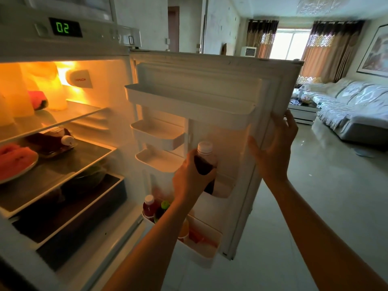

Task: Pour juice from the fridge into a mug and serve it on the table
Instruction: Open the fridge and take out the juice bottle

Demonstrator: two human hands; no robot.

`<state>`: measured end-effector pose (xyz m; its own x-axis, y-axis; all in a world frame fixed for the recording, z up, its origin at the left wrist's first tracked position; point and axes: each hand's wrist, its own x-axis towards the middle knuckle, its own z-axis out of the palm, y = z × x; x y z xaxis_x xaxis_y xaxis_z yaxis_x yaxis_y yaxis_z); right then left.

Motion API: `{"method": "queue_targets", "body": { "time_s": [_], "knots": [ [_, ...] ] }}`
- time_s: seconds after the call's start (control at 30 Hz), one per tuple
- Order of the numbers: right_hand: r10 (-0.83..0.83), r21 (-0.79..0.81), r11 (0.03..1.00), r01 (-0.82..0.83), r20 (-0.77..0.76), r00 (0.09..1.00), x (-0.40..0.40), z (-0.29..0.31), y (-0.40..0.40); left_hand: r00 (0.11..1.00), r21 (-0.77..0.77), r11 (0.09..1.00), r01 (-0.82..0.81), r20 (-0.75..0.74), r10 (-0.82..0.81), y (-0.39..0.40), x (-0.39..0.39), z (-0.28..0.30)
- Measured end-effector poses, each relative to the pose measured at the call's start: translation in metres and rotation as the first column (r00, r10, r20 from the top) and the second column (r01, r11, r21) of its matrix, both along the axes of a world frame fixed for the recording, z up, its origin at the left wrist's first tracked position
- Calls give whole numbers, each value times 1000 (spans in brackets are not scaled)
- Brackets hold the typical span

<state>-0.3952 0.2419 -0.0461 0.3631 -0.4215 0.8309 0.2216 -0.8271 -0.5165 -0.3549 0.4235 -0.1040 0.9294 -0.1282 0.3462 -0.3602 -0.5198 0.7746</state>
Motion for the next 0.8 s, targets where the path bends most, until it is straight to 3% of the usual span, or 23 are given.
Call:
{"method": "queue_targets", "body": {
  "time_s": [0.13,0.3,0.43,0.57,0.7,0.8],
  "knots": [
    [2,11,1000,-2,-19,1000,-3,1,-1,1000,-91,996,15,-7,-15,-3,-2,0],
    [58,29,998,-57,-35,998,-16,1,5,993,-82,995,53,112,-44,-11,-28,2],
    [57,-119,991,-58,-12,998,-41,12,14,968,-135,985,109,241,-74,-18,-51,21],
    [195,-123,964,-235,-273,942,-72,41,38,953,-135,981,139,288,-96,-19,-68,42],
    [65,-304,938,-164,-311,948,-91,63,44,948,-157,954,254,234,-214,-13,-91,51],
    [90,-304,928,-217,-383,920,-103,68,41,935,-120,951,284,255,-246,-11,-112,52]
  ]
}}
